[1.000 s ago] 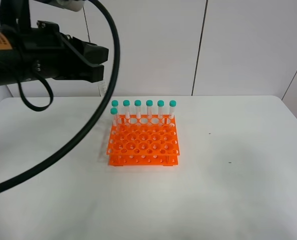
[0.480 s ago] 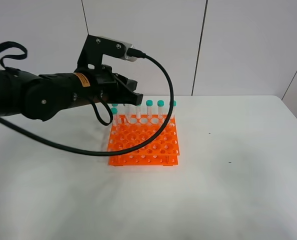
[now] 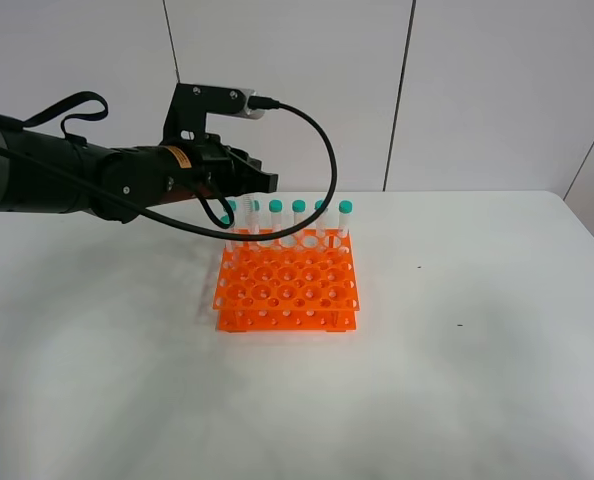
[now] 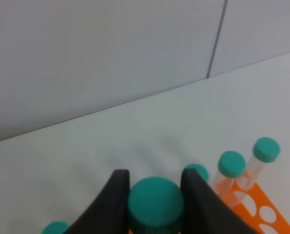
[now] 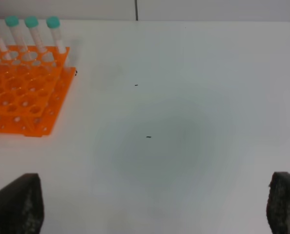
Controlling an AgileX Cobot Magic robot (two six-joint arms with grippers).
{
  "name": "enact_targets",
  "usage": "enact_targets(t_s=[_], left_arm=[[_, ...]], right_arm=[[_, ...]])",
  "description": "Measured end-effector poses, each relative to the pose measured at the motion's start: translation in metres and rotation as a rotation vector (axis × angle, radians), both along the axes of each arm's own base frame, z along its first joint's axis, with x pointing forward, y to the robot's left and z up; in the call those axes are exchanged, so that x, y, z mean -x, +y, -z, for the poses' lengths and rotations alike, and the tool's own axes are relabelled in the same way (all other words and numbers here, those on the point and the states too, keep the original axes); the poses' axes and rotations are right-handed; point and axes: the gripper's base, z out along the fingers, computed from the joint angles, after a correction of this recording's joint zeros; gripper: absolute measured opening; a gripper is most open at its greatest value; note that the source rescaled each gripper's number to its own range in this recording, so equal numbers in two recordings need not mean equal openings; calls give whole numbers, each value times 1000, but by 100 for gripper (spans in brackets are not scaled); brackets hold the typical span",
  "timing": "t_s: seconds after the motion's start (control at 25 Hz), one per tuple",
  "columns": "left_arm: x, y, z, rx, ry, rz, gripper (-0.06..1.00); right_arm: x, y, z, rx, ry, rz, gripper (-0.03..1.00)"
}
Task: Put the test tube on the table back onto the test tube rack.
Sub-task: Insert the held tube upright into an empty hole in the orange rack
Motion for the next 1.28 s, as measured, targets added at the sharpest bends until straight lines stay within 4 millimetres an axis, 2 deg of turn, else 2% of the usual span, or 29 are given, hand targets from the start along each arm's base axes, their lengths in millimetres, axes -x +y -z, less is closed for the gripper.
enact_targets(t_s=[0.2, 0.4, 0.6, 0.84, 1.28], left_arm=[[-2, -1, -6, 11, -74, 13, 1], [-8, 9, -7, 33, -72, -23, 1], [-7, 6, -6, 22, -80, 5, 1], [-13, 2, 19, 6, -36, 13, 1], [-18, -1, 45, 15, 27, 0, 1]], right_arm=[[0, 0, 0, 0, 0, 0, 100], [0, 0, 0, 0, 0, 0, 100], [0, 0, 0, 0, 0, 0, 100], [0, 0, 0, 0, 0, 0, 100], [0, 0, 0, 0, 0, 0, 100]])
